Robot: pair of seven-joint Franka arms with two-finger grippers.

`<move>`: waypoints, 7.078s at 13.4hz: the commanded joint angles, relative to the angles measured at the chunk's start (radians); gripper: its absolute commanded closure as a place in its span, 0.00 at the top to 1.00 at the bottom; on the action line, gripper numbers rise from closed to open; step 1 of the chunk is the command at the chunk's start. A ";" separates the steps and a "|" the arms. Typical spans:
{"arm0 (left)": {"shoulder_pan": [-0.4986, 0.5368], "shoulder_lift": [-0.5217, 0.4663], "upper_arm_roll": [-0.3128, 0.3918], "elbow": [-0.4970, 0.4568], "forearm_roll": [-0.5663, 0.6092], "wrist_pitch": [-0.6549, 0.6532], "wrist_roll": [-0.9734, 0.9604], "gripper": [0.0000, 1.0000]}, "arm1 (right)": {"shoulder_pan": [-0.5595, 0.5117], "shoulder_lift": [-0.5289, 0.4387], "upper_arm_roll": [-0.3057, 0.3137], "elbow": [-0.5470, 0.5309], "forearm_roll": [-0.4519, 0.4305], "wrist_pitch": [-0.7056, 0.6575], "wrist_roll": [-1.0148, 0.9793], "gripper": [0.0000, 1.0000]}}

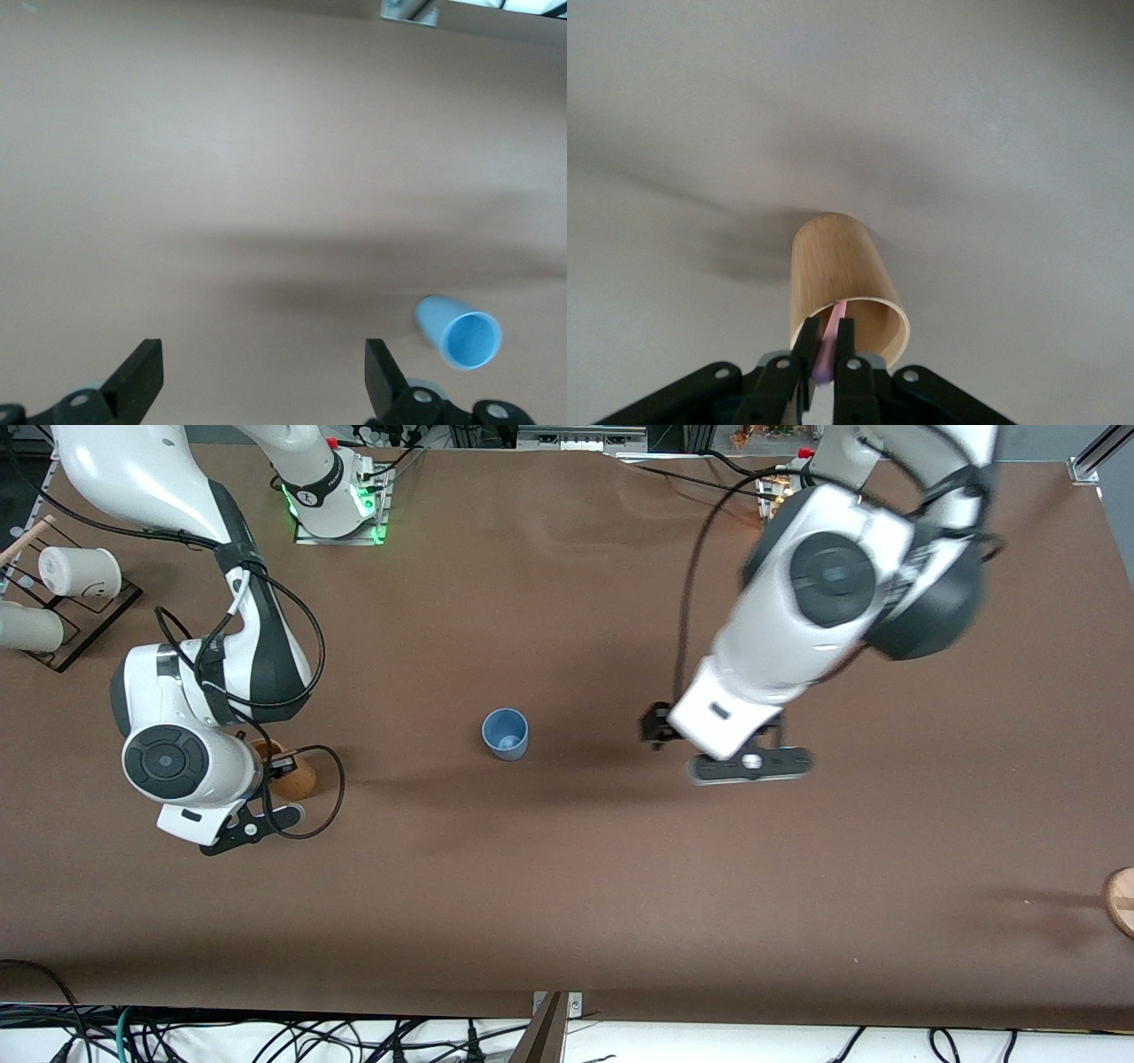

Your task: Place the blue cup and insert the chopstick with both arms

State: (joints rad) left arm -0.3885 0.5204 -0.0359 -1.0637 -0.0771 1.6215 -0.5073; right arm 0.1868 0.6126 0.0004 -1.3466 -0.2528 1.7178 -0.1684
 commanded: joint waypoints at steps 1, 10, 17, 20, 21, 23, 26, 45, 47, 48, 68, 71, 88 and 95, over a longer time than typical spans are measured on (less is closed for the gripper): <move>0.118 -0.157 -0.007 -0.162 -0.012 -0.047 0.163 1.00 | -0.003 0.012 0.004 0.024 0.000 -0.012 -0.011 0.01; 0.356 -0.373 -0.010 -0.364 -0.007 -0.208 0.403 1.00 | 0.002 -0.002 0.006 0.112 -0.003 -0.110 -0.016 0.00; 0.405 -0.392 -0.015 -0.381 0.059 -0.224 0.544 1.00 | 0.023 -0.079 0.018 0.156 -0.002 -0.204 -0.017 0.00; 0.411 -0.366 -0.009 -0.378 0.053 -0.227 0.547 1.00 | 0.063 -0.082 0.035 0.256 -0.003 -0.297 -0.028 0.00; 0.411 -0.362 -0.009 -0.375 0.046 -0.227 0.547 1.00 | 0.087 -0.091 0.035 0.274 -0.003 -0.310 -0.023 0.00; 0.410 -0.359 -0.009 -0.368 0.045 -0.227 0.547 1.00 | 0.152 -0.103 0.033 0.287 -0.006 -0.311 -0.008 0.00; 0.410 -0.358 -0.009 -0.366 0.045 -0.226 0.547 1.00 | 0.233 -0.125 0.035 0.293 -0.006 -0.294 0.053 0.00; 0.419 -0.352 -0.009 -0.364 0.042 -0.224 0.547 1.00 | 0.388 -0.013 0.035 0.291 0.320 0.009 0.475 0.00; 0.419 -0.352 -0.009 -0.364 0.042 -0.224 0.547 1.00 | 0.384 -0.014 0.032 0.291 0.322 -0.001 0.469 0.00; 0.419 -0.352 -0.009 -0.364 0.042 -0.224 0.547 1.00 | 0.384 -0.014 0.032 0.282 0.322 -0.004 0.469 0.00; 0.419 -0.352 -0.009 -0.364 0.042 -0.223 0.546 1.00 | 0.356 -0.054 0.023 0.196 0.314 -0.026 0.443 1.00; 0.419 -0.352 -0.009 -0.364 0.042 -0.223 0.546 1.00 | 0.349 -0.093 -0.035 0.195 0.308 -0.075 0.452 1.00; 0.418 -0.352 -0.009 -0.363 0.042 -0.219 0.544 1.00 | -0.045 -0.568 -0.068 -0.400 0.303 0.176 0.296 1.00; 0.416 -0.343 -0.009 -0.360 0.040 -0.218 0.543 1.00 | -0.179 -0.663 -0.016 -0.422 0.300 0.041 0.205 1.00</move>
State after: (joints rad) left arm 0.0234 0.1744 -0.0393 -1.4277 -0.0411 1.3986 0.0193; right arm 0.0391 -0.0123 -0.0390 -1.7406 0.0473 1.8035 0.0710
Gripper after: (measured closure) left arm 0.000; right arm 0.000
